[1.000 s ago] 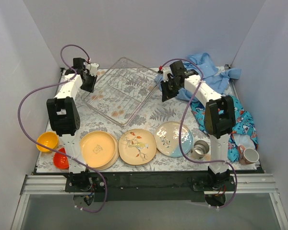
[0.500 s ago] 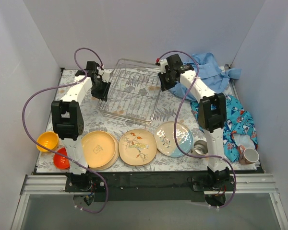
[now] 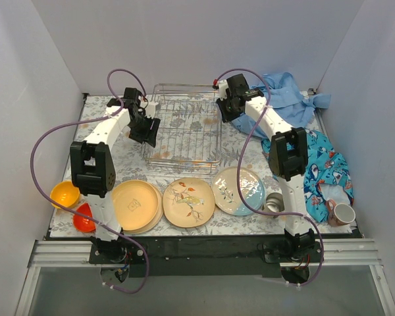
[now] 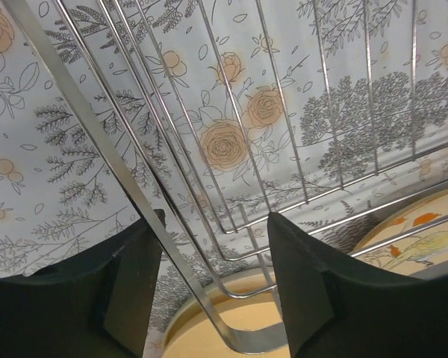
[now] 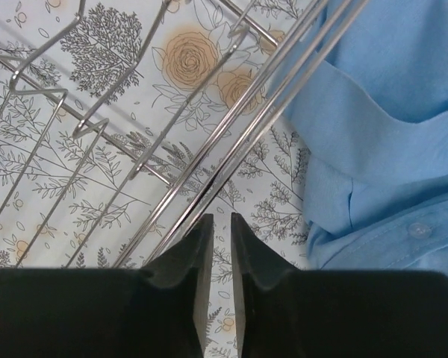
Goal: Load the mixed dishes into the dish rack
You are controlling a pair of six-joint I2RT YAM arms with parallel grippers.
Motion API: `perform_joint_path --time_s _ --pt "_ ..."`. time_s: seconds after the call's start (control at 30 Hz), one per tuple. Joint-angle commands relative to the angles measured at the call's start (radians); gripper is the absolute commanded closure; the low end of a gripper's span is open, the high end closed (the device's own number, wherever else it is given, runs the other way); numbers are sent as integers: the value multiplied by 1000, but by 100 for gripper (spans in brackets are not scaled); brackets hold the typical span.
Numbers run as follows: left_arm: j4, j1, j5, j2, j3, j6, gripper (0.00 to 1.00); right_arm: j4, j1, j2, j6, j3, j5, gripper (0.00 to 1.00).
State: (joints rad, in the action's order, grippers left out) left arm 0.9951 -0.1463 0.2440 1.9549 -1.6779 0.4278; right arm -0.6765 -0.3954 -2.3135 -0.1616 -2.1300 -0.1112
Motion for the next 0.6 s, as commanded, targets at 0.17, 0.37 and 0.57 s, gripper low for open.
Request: perform_joint_path --time_s 0.17,0.37,0.57 --pt "31 -3 -23 -207 -105 26 31 -1 -8 294 -42 215 84 44" --pt "56 51 -144 -275 -59 -17 30 -14 18 416 -41 356 58 36" --pt "158 111 -368 -364 19 -84 30 -38 43 480 -41 397 -37 35"
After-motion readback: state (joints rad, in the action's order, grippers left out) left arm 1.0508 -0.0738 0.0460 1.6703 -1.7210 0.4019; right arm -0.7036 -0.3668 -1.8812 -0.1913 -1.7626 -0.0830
